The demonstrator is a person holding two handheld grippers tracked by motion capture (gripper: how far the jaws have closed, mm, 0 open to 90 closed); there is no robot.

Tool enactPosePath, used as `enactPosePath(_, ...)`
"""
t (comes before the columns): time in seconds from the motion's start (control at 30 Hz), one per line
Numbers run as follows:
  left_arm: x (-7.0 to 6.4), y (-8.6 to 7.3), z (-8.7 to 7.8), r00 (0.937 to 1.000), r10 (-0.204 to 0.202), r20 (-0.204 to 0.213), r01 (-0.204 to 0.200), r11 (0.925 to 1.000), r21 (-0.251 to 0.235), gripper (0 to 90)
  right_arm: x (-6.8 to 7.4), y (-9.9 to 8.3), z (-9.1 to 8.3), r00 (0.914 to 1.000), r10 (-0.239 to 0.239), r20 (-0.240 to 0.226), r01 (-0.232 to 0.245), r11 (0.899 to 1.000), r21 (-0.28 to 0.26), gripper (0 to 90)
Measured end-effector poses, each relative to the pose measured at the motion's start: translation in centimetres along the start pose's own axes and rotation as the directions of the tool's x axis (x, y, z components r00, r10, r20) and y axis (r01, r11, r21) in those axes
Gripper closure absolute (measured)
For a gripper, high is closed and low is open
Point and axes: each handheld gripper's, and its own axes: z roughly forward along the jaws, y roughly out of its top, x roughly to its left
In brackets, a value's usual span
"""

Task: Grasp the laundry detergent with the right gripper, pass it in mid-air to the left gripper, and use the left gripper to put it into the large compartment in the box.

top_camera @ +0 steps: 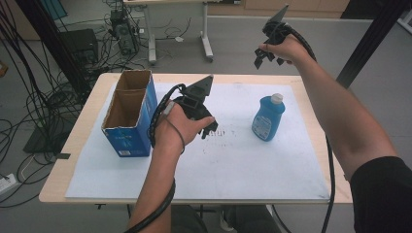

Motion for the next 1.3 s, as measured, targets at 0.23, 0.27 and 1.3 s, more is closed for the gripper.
enactPosePath(0.23,0.2,-0.1,-0.1,1.0000,-0.003,-0.002,0.003,1.0000,-0.007,5.6,-0.2,-0.1,0.0,1.0000,-0.001,-0.003,0.001,1.000,0.010,6.5)
enactPosePath(0.27,0.2,-0.1,-0.2,1.0000,-0.005,-0.002,0.005,0.9999,-0.009,5.6,-0.2,-0.1,-0.1,1.0000,-0.003,-0.004,0.003,1.000,0.007,6.5)
enactPosePath(1.3,-0.4,-1.7,-0.5,0.9998,0.010,0.020,-0.009,0.9990,-0.043,5.5,-1.0,-7.4,-4.6,0.9871,-0.107,-0.119,0.107,0.994,-0.014,5.3)
